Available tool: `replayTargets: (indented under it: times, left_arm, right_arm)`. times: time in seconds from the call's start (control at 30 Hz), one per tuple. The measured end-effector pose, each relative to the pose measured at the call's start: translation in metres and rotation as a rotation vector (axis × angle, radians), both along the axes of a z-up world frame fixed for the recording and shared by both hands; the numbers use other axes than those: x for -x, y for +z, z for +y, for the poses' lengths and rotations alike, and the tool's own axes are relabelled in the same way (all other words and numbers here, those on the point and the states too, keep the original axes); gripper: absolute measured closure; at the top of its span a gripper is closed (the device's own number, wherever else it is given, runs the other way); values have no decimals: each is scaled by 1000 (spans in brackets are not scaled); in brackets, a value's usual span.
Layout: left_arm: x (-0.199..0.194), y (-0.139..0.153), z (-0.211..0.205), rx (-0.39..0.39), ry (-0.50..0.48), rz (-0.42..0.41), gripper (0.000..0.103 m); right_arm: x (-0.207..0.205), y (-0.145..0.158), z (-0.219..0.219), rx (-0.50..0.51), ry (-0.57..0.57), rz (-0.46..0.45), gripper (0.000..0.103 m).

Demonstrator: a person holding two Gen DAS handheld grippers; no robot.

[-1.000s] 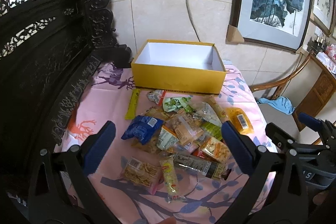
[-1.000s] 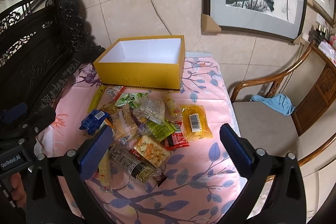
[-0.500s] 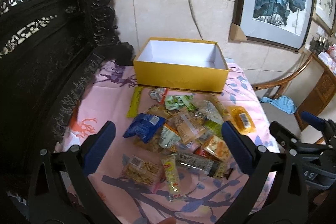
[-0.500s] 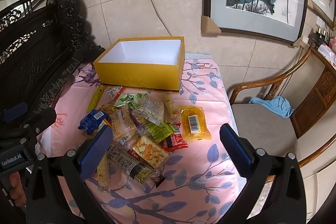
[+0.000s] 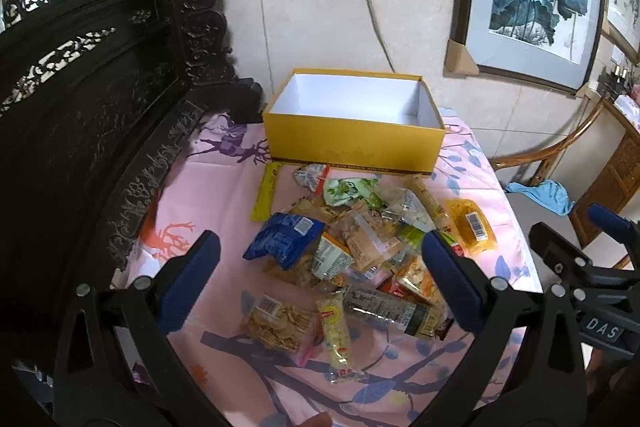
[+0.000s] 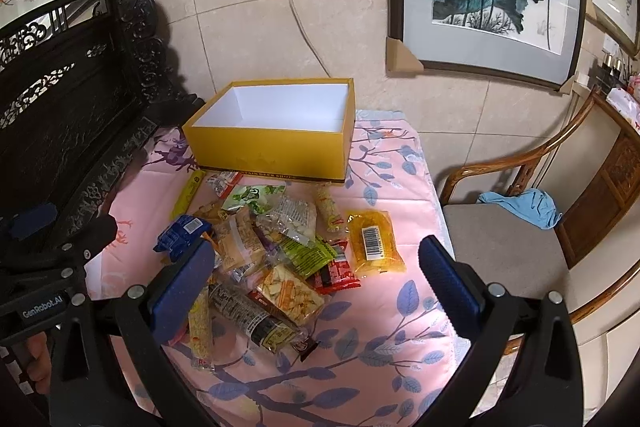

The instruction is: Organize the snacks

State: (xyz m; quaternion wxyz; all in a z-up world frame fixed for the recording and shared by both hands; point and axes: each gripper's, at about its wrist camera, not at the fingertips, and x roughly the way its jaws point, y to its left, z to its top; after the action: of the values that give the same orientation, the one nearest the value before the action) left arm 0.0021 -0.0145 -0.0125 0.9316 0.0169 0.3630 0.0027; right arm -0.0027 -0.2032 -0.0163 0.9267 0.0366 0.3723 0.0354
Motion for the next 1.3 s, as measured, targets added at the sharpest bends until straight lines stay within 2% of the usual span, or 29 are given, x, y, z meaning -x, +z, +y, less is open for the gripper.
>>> replayTargets:
  times: [0.4, 0.5, 0.87, 0.93, 1.03, 1.13, 1.2, 1.3]
  left_arm:
    - [-3, -8, -2, -2, -11, 31, 2]
    - [-3, -13, 1, -22, 17, 43, 2]
    - [7, -22, 18, -18, 122, 74, 2]
    - [10, -25, 21, -26, 143, 82, 2]
    - [21, -35, 29, -48, 156, 104, 2]
    - [41, -56, 50, -116, 214, 154, 2]
    - [60, -74, 69, -138, 295, 206, 2]
    - [82, -93, 86, -144, 373, 278, 2]
  right_arm:
    - [-4, -9, 2, 10, 26, 35, 1]
    - [-6, -12, 1, 7, 31, 37, 1]
    - [-14, -27, 4, 21, 120, 69, 1]
    - [-16, -32, 8, 33, 173, 77, 1]
    - [-17, -47, 13, 69, 313, 89, 1]
    - [-17, -68, 18, 234, 431, 92, 1]
    - [-17, -82, 26, 289, 500, 101, 1]
    - [-23, -101, 42, 231, 595, 130, 1]
